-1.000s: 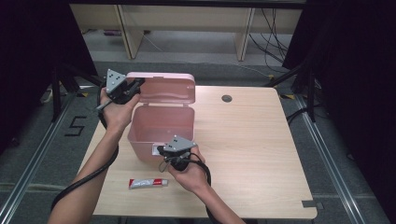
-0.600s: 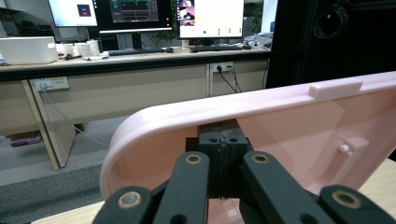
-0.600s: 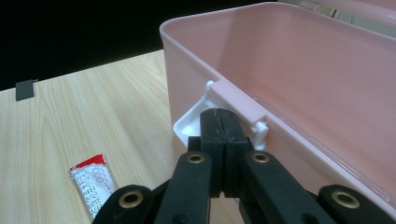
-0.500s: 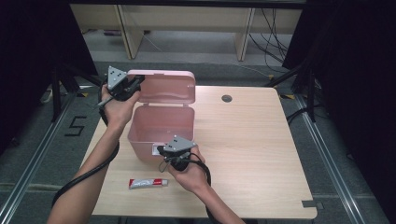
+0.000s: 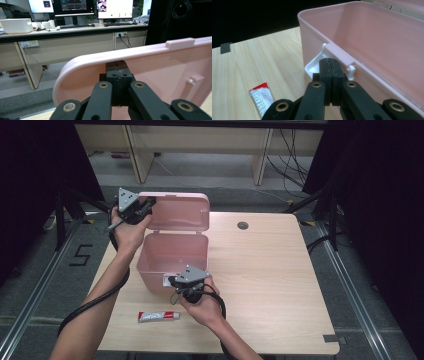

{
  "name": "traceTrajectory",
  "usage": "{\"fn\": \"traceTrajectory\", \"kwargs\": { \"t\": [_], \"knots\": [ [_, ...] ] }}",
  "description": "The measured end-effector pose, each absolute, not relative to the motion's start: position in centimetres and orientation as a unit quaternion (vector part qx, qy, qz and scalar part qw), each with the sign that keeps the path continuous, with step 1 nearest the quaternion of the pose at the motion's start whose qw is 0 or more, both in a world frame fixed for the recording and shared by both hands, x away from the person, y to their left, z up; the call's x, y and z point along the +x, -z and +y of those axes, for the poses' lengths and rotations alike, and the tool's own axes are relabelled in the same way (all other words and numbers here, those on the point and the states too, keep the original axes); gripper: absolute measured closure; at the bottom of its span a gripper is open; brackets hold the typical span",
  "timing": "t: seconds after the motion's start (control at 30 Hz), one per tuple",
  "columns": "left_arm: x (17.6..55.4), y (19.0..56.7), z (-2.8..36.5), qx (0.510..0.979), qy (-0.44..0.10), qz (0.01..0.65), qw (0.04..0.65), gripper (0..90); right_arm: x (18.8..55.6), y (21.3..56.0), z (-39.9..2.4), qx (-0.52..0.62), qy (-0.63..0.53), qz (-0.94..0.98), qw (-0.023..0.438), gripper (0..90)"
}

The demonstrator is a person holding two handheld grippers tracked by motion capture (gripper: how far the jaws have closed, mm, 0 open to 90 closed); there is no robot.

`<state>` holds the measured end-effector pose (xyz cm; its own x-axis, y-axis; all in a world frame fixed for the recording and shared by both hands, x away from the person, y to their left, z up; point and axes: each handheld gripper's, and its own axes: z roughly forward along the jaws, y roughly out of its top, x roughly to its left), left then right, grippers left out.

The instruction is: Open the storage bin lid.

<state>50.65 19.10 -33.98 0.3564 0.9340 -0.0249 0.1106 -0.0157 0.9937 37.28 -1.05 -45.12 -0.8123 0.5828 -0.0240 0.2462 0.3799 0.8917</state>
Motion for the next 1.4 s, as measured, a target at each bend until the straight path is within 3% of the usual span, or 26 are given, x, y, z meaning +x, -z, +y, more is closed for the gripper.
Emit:
{"fn": "traceTrajectory", "kwargs": {
  "t": [1.4],
  "knots": [
    [54.7, 36.3, 19.0, 0.634, -0.348, 0.488, 0.488, 89.8, 37.3, 45.1, -1.0, 0.251, -0.493, 0.815, 0.172, 90.0]
  ]
}}
